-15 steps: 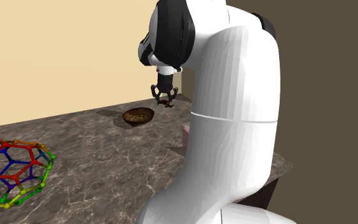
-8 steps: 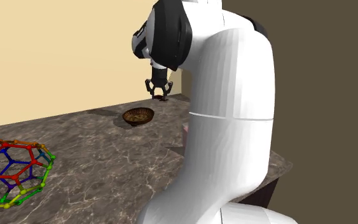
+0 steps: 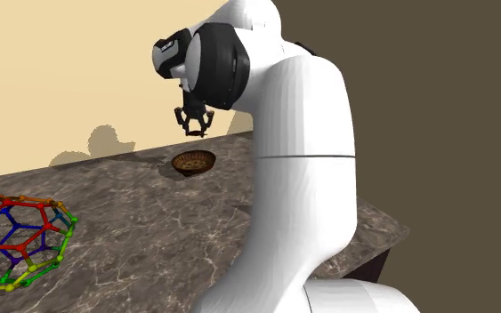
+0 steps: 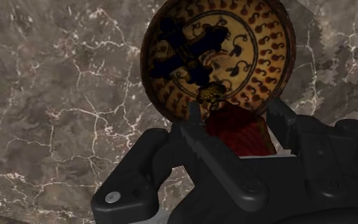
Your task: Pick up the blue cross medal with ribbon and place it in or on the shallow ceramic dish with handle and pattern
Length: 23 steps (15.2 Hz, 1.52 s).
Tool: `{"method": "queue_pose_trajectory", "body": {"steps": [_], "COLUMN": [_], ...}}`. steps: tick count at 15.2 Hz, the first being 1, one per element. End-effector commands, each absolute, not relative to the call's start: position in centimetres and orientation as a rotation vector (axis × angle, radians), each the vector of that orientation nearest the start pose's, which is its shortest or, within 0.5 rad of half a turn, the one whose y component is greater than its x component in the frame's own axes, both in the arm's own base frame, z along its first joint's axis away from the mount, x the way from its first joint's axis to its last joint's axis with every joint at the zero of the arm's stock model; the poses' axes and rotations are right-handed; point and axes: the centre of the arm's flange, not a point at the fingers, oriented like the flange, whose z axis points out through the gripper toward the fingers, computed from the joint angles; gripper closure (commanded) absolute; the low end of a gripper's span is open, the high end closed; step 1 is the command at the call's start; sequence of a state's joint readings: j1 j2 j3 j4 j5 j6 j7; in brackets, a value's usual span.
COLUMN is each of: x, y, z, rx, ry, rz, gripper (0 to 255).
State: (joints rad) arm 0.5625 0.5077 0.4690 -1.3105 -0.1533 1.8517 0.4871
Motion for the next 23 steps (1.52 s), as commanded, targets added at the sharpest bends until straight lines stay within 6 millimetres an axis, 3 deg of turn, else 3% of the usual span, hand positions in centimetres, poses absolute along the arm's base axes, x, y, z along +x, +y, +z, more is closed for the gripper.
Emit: {"method": "queue_pose_trajectory", "body": {"steps": [1,18,23], "x": [41.8,41.8,41.8], "y": [58.3,58.4,58.4], "z": [48.0,39.6,39.6], "rx": [-2.931,-2.931,-2.931], "ry": [-0.777,-0.777,-0.777], "rz": [-0.021,-0.021,-0.021], "gripper": [255,255,255]}}
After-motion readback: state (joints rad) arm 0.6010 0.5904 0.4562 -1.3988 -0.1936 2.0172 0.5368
